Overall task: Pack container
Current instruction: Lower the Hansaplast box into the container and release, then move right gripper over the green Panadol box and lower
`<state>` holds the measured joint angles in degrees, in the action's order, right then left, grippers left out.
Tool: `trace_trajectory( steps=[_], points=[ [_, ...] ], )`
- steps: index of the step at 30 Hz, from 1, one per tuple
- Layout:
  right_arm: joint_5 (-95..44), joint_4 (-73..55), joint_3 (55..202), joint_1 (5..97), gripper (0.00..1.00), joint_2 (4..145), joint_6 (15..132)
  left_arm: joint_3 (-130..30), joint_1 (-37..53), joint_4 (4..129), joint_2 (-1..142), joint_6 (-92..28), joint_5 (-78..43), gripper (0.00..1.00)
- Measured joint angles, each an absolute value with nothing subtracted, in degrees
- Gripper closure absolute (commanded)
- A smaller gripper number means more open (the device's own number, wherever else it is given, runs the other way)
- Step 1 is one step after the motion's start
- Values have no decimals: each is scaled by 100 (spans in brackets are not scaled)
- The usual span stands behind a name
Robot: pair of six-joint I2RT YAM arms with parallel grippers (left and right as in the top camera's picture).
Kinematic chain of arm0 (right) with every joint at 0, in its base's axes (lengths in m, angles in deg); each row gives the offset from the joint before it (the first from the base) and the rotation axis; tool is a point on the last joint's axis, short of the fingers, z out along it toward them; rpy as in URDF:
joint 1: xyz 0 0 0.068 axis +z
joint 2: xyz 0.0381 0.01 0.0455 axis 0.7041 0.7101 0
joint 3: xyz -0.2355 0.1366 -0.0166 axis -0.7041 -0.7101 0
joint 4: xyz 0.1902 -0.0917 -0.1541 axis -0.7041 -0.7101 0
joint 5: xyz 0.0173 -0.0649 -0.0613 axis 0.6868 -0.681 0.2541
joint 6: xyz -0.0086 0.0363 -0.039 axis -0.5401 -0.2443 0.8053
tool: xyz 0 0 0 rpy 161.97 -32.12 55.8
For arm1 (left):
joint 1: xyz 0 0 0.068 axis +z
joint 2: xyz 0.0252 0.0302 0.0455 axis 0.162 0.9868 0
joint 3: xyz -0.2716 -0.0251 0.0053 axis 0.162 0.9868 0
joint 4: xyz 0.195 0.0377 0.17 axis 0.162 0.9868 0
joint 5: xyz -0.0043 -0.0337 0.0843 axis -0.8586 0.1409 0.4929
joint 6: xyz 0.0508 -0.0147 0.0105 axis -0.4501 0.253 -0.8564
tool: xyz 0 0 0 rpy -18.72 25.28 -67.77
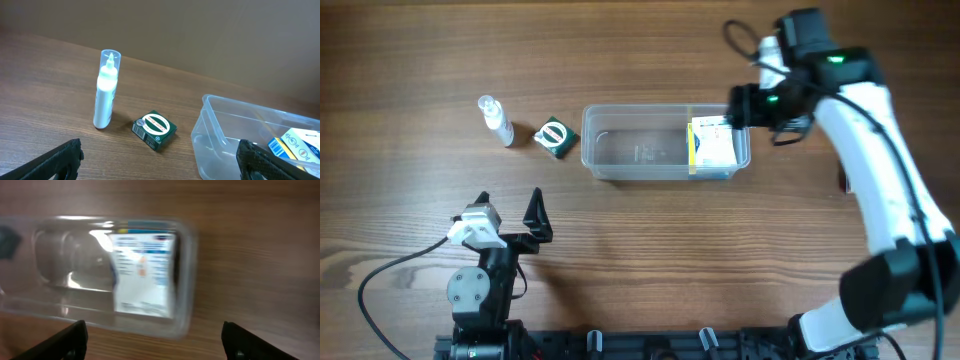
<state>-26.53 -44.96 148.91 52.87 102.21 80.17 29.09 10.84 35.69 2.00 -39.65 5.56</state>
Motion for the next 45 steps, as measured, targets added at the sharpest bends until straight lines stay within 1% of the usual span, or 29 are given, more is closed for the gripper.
trace_trajectory(
  steps=[7, 11, 15, 20, 25, 31, 39, 45],
  points=[
    [-3047, -4889, 14961, 4151, 12, 10033, 8017, 2909, 1084, 3569, 200, -3963, 556, 0],
    [-3130, -4872, 14954, 3491, 11, 10039, 8015, 2909, 1084, 3569, 200, -3963, 556, 0],
    [-3180, -4562, 14657, 3097, 11, 10046, 8015, 2909, 1084, 3569, 200, -3963, 556, 0],
    [-3187, -3856, 13910, 2848, 11, 10055, 8017, 2909, 1084, 3569, 200, -3963, 556, 0],
    [-3316, -3405, 13424, 2678, 10, 10114, 8017, 2909, 1084, 3569, 200, -3965, 556, 0],
    [-3390, -3040, 13269, 2505, 11, 10234, 8015, 2909, 1084, 3569, 200, -3963, 556, 0],
    [-3414, -2634, 13175, 2201, 8, 10693, 8017, 2909, 1084, 3569, 200, -3965, 556, 0],
    [-3416, -2356, 13164, 2162, 8, 10907, 8138, 2909, 1084, 3569, 200, -3963, 556, 0]
  ],
)
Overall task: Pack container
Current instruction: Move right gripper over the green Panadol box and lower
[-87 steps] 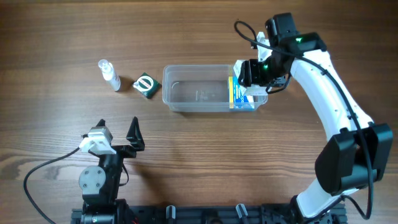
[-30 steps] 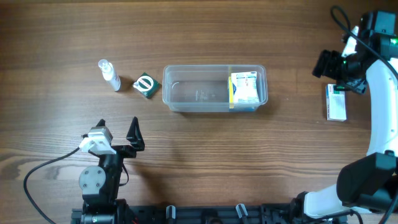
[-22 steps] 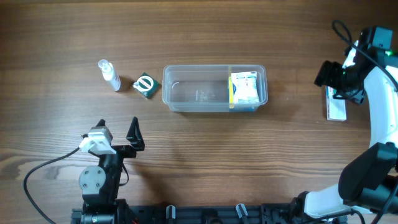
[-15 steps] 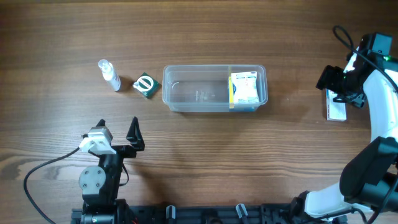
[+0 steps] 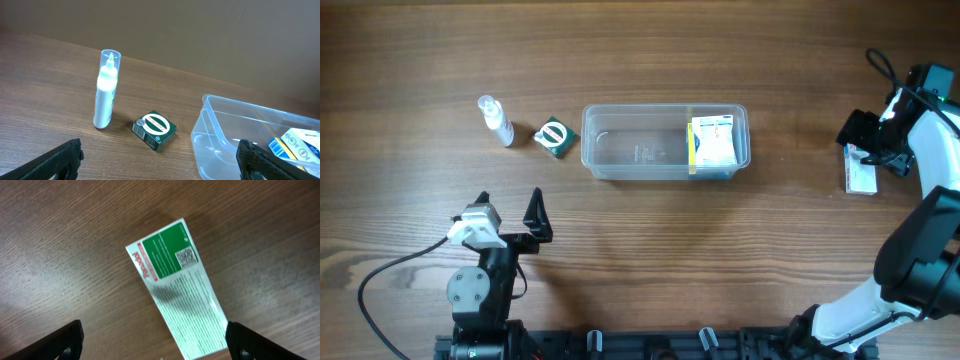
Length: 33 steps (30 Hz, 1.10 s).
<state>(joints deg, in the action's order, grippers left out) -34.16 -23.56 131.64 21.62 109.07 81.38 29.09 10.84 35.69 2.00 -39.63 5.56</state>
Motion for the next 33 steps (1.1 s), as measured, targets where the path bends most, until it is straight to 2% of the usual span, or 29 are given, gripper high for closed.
trace_trajectory(
  steps=[25, 28, 33],
  points=[
    [-3473, -1884, 13151, 2096, 9, 11766, 8798, 2909, 1084, 3569, 200, -3963, 556, 0],
    [-3473, -1878, 13149, 2096, 16, 11853, 8804, 2909, 1084, 3569, 200, -3963, 556, 0],
    [-3410, -1873, 13149, 2096, 36, 11860, 8863, 2909, 1084, 3569, 200, -3963, 556, 0]
  ],
)
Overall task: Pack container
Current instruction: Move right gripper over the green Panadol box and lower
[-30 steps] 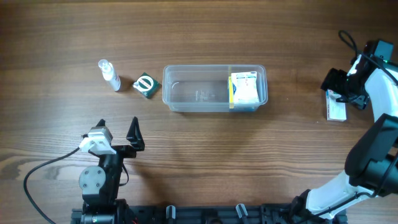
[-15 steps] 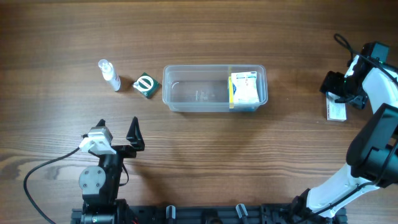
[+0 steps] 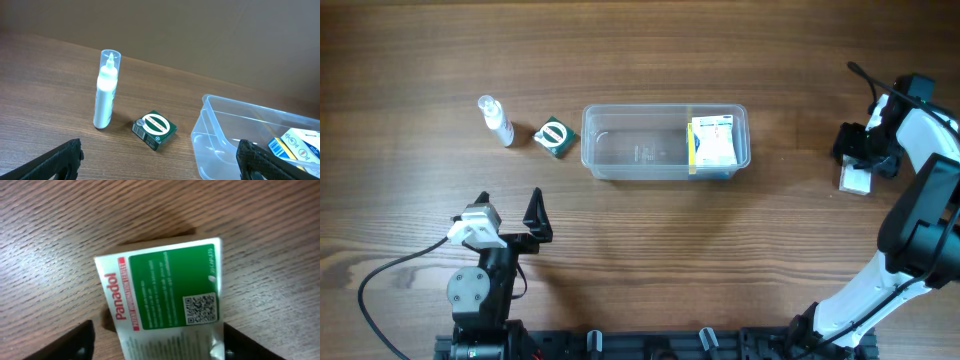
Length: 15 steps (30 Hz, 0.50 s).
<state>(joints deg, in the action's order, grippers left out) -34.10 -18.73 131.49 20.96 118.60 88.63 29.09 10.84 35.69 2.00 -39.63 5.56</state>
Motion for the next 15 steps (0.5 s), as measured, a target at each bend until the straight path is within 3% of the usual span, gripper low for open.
trace_trajectory(
  steps=[15],
  points=[
    [-2996, -2149, 13180, 2254, 38, 11858, 8706, 2909, 1084, 3569, 200, -3963, 556, 0]
  ],
)
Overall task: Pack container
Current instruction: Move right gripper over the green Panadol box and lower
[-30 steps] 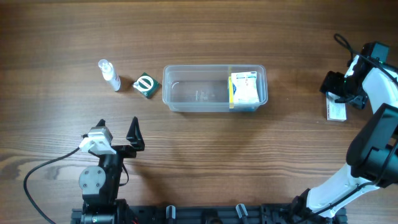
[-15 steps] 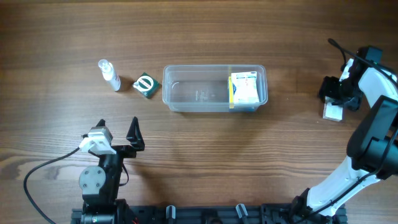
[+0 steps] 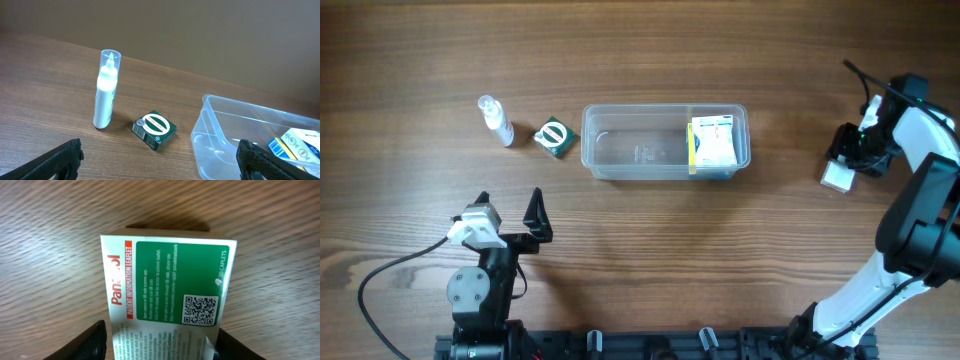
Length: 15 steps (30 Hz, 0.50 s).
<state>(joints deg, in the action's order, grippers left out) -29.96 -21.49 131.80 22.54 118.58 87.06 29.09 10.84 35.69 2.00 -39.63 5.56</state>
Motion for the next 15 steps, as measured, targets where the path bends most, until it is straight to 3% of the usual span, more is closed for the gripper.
trace_trajectory(
  steps=[15],
  points=[
    [-2544, -2151, 13350, 2848, 38, 11005, 8717, 2909, 1084, 3569, 200, -3963, 556, 0]
  ],
)
